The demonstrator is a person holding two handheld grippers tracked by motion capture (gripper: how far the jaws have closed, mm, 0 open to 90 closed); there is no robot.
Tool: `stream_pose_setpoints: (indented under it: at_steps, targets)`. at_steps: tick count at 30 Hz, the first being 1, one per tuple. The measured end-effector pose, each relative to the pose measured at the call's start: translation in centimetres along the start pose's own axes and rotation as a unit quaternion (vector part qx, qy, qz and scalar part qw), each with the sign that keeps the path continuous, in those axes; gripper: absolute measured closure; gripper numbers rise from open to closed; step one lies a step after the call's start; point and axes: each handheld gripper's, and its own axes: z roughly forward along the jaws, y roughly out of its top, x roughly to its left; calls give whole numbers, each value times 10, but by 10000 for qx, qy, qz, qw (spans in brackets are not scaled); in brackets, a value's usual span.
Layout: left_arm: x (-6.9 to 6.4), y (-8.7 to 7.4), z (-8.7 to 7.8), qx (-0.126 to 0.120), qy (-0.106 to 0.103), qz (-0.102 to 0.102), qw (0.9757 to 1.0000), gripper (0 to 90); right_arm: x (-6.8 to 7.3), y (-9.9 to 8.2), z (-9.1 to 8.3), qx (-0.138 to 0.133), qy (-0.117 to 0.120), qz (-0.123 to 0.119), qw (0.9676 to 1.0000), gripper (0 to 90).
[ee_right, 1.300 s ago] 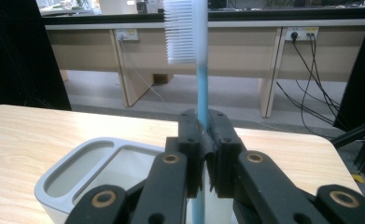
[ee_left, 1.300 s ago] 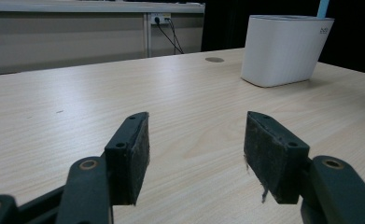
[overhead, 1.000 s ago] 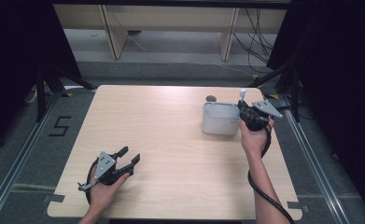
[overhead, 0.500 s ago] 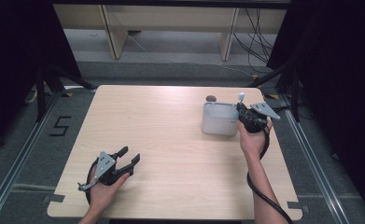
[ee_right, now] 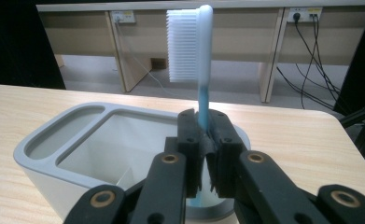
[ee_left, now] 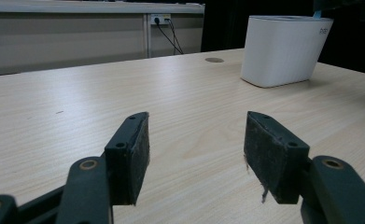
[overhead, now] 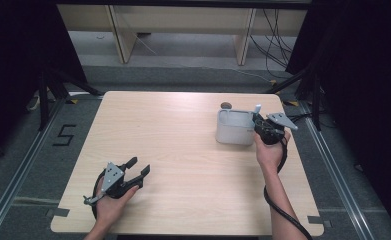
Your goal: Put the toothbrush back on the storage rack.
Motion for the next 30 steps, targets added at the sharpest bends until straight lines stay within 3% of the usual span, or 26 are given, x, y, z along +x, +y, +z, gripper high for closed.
stream_pose_setpoints:
  at_steps: [1,3,4,14,15,17,18,19,20,26,30]
  targets:
    - [0,0,0,-2,0,-2,10000,401,-2,0,1,-58,33,-145,9999,849]
    - [0,0,0,-4,1,-7,10000,401,-1,-2,1,1,35,-47,10000,849]
    - [0,0,0,-2,0,-8,10000,401,-3,-2,2,22,74,-131,9999,849]
    - [0,0,0,-1,1,3,10000,401,-2,-3,0,27,0,-120,9999,850]
    - [0,0,0,-4,2,3,10000,401,-1,-4,1,-17,17,-29,10000,850]
    - [0,0,0,-6,-1,4,10000,401,-4,-4,0,-21,13,-209,9998,847]
    - [0,0,0,-8,-1,-1,10000,401,-2,-4,0,33,51,-82,9999,843]
    - [0,0,0,-6,1,-5,10000,401,-3,-4,0,22,7,-137,9999,836]
    - [0,0,0,-2,1,-1,10000,401,-4,-4,-1,2,-29,-245,9997,820]
    - [0,0,0,-4,0,6,10000,401,-1,-4,-4,71,-247,-125,9996,667]
    - [0,0,0,3,3,2,10000,401,-2,-3,-8,40,-422,-335,9985,574]
